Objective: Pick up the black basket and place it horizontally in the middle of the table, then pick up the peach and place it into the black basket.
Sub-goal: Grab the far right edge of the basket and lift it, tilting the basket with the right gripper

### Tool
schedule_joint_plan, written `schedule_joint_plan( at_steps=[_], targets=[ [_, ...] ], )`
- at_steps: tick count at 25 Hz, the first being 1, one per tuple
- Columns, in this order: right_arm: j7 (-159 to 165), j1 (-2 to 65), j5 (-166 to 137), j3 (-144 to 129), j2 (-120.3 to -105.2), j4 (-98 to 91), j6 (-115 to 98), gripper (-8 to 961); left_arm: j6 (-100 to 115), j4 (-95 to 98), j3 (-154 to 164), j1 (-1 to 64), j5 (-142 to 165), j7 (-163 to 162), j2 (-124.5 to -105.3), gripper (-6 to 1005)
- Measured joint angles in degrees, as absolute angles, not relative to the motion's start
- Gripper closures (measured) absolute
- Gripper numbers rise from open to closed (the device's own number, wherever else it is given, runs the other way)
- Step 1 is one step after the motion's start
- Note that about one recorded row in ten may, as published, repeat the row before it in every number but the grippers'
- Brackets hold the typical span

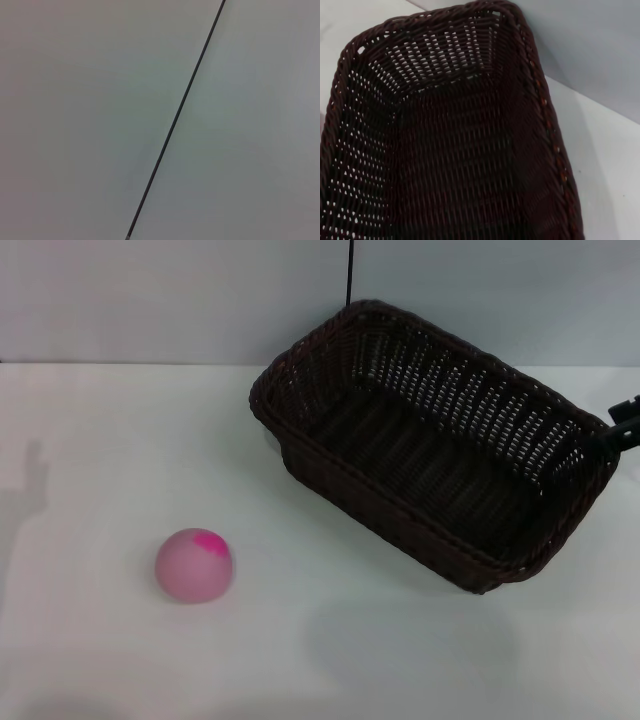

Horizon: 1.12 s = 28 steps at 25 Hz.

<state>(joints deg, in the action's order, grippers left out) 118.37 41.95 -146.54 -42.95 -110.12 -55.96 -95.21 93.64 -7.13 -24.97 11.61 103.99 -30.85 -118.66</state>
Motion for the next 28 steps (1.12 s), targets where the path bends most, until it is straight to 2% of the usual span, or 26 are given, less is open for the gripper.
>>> schedule_joint_plan(
  at_steps=[13,18,24,28],
  targets=[
    [117.5,41.6,-146.6,-43.3,-110.82,-50.9,-89.9,205,92.7,-7.7,-25.1,11.8,104.1,-30.8,-118.65,489],
    [116.8,41.5,-146.6,-43.3,-111.38,-50.9,-89.8,438,92.5,-8.1,-25.1,11.8,104.1,-30.8,-118.57,489],
    [116.6,41.4,-146.5,-43.1,-111.51,-50.9,-89.7,614,92.5,-8.1,-25.0,11.8,104.1,-30.8,-118.56,489],
    [116.5,41.0,-145.8,-42.4,-111.59,-51.0,-89.7,640,92.5,-8.1,-25.0,11.7,104.1,-30.8,-118.56,489]
  ],
)
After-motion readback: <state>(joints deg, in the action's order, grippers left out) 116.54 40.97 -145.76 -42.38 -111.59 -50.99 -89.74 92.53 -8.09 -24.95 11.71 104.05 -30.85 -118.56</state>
